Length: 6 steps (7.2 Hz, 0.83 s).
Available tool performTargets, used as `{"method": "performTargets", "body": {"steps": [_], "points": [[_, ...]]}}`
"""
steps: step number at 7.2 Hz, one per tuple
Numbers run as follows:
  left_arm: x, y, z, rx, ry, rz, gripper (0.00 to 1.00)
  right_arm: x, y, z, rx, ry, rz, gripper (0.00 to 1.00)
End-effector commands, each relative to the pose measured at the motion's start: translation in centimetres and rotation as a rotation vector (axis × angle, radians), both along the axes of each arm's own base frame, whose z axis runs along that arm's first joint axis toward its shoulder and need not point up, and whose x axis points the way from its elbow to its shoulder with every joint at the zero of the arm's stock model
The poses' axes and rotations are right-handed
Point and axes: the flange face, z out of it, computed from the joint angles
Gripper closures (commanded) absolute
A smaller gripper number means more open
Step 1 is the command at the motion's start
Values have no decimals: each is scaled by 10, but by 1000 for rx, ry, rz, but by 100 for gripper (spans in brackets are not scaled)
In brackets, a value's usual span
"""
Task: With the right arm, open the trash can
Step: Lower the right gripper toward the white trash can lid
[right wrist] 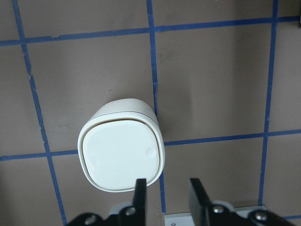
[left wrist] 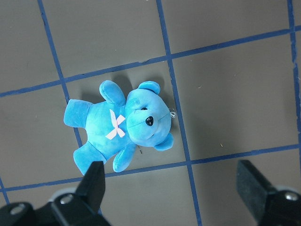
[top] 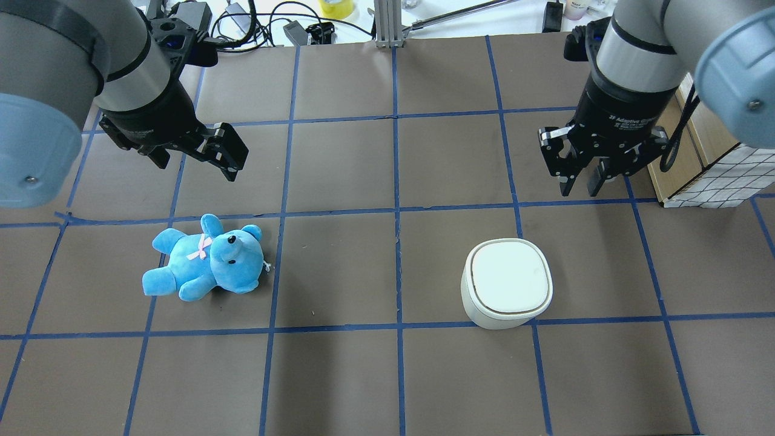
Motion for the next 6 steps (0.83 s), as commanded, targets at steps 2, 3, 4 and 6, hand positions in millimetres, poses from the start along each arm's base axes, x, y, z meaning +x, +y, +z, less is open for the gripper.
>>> {"method": "performTargets", "body": {"steps": [2,3,4,6], "points": [[0,0,0,0,0,0,0,4,6,-33,68,-14,-4,100],[0,0,0,0,0,0,0,4,10,-50,92,-14,-4,100],[0,0,0,0,0,0,0,4,15,-72,115,-13,-1,100],[0,0,0,0,0,0,0,4,16,-119,115,-14,3,100]]}}
